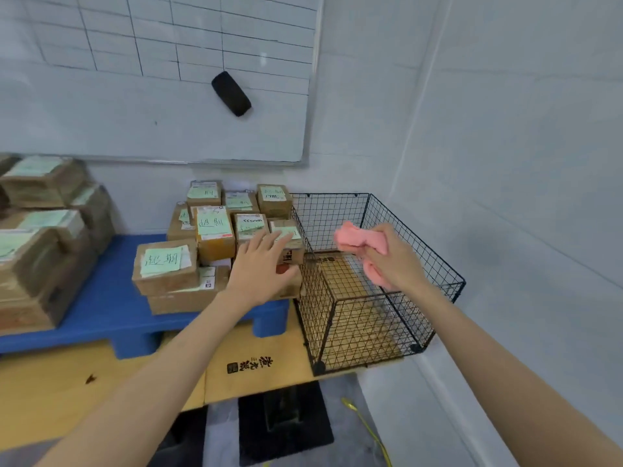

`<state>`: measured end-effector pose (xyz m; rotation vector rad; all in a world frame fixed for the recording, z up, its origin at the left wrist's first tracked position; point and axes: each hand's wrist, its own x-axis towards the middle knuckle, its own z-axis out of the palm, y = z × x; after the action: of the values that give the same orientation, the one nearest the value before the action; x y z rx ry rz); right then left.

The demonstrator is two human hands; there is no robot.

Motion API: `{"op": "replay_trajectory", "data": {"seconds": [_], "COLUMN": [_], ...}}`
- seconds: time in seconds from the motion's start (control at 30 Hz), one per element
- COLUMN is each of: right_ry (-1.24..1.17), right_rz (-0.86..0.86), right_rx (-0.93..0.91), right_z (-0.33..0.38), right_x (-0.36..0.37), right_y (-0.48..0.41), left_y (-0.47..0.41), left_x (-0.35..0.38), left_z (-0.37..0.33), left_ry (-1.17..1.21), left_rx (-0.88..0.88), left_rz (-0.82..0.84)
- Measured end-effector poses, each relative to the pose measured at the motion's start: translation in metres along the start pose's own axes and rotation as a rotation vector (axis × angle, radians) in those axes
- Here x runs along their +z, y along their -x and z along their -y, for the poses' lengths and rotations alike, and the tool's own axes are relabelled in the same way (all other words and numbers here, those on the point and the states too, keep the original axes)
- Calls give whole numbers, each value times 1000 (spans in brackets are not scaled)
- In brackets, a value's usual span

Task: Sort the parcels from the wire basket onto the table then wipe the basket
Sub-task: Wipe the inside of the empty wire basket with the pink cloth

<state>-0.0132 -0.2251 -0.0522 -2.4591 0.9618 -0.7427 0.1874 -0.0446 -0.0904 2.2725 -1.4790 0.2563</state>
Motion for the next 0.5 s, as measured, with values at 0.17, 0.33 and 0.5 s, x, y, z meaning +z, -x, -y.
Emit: {"op": "replay_trajectory", "data": {"seconds": [0.17,0.33,0.5], "right_ry": [-98,-73,75], "right_rz": [124,286,253], "right_rx": [-66,-82,-31], "right_z": [-42,-70,-95], "right_x": [-16,3,29], "right_y": [1,4,8], "left_y": [9,30,44], "left_x": [24,49,64], "left_z": [-37,-58,-62], "left_ry": [31,43,36], "left_rx": [-98,-180,-204], "left_rz": [-5,4,20]}}
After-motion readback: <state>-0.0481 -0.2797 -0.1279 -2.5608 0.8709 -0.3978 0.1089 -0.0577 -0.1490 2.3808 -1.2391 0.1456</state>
